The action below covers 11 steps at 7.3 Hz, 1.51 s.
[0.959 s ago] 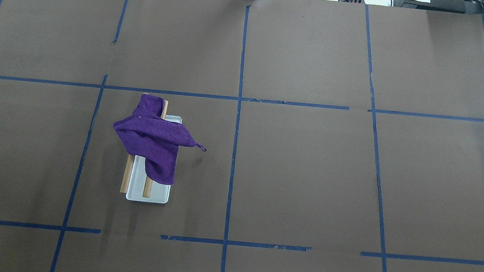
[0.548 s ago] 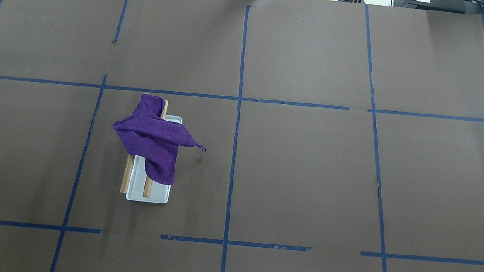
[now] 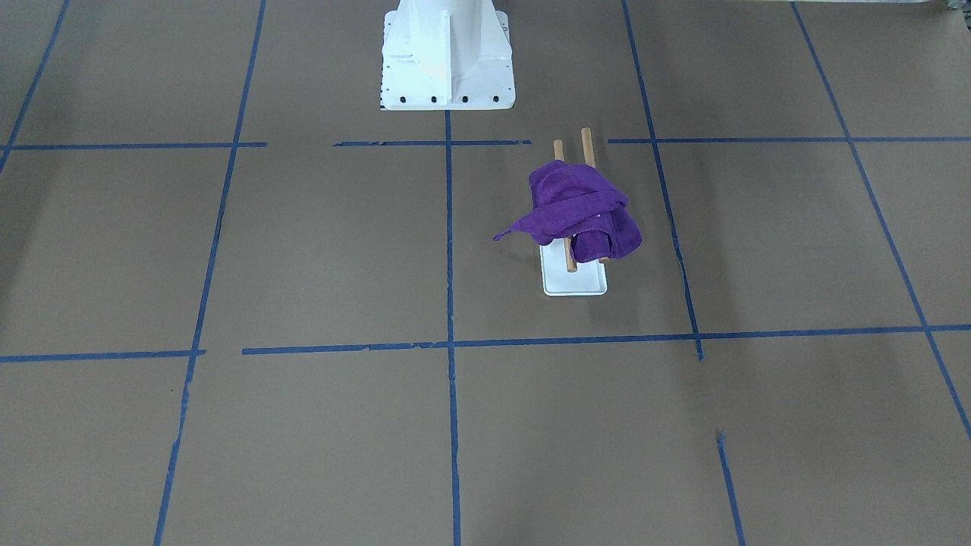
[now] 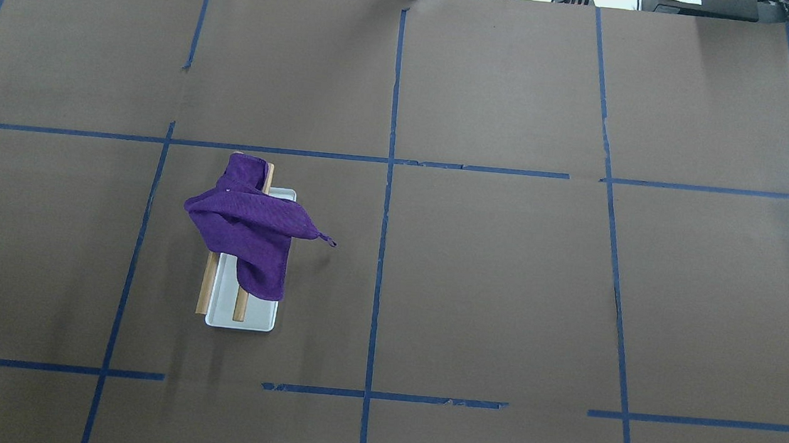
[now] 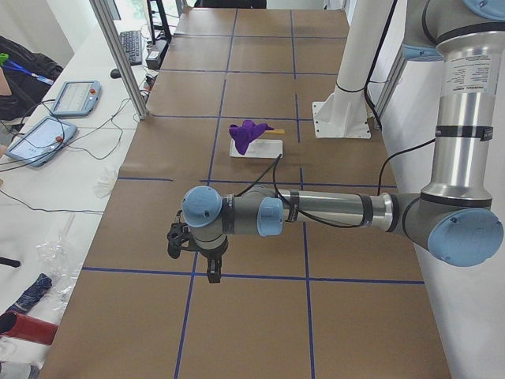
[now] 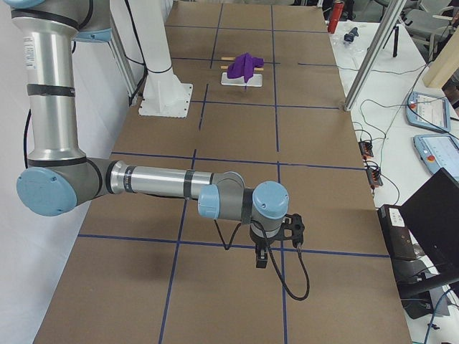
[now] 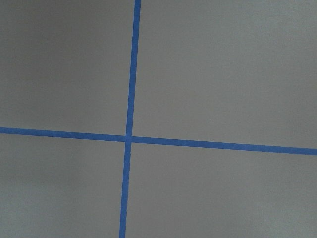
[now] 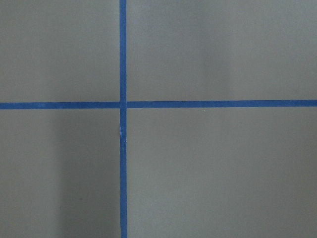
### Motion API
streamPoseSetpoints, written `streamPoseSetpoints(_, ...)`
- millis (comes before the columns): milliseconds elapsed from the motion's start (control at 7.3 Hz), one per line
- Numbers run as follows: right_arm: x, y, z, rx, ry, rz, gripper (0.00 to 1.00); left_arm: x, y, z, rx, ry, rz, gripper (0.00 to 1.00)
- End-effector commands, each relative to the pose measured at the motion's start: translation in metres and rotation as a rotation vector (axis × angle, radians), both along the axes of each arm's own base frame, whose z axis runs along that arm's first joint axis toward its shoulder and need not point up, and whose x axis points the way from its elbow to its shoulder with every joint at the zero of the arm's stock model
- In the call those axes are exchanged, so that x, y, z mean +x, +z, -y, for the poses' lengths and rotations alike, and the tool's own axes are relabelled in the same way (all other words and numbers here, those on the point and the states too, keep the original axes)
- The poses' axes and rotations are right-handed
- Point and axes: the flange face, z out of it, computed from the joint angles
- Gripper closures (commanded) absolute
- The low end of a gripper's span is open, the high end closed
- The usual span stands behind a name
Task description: Hang towel on rack
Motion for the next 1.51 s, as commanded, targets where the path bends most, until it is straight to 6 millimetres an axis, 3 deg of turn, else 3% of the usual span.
streamPoseSetpoints(0, -0.0008, -0.001, -0.0002, 0.002, 0.001, 0.011, 0.0, 0.0, 0.0, 0.0, 0.0, 0.0, 0.0, 0.0)
streamPoseSetpoints(1370, -0.0025, -0.0082, 0.0009, 0.015, 0.001, 0.035, 0.0, 0.0, -0.0042, 0.0013, 0.012, 0.0, 0.0, 0.0)
